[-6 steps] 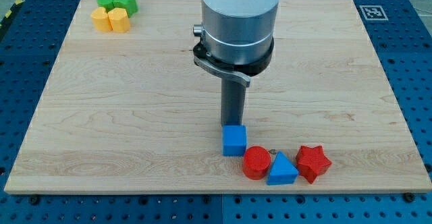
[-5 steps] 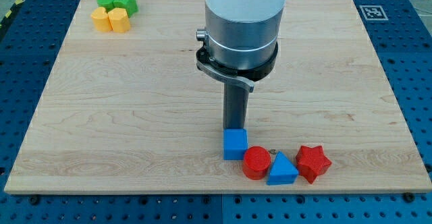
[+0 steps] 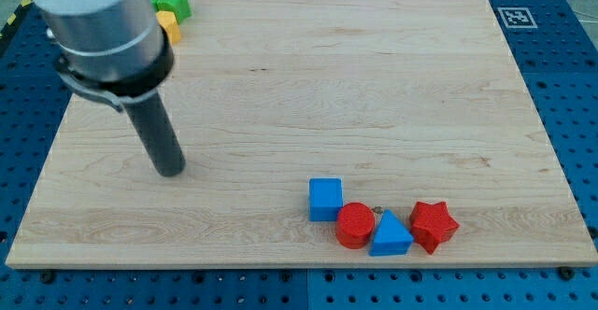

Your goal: Push the blue cube above the red circle

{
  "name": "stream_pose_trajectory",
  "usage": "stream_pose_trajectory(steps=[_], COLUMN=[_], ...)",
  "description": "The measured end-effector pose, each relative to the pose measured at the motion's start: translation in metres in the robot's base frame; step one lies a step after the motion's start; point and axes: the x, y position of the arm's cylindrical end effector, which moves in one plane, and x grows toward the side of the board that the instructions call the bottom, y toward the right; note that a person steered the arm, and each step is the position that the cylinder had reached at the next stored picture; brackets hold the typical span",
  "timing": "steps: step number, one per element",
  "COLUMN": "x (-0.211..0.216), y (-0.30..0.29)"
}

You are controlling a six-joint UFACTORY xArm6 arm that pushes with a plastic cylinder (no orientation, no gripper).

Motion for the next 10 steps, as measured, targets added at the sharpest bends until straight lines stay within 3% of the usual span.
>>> stream_pose_trajectory(steps=[2,5,7,8,10], x=[0.004,-0.013,0.075,0.09,0.077], y=[0.103,0.084,0.085,0.095,0.137])
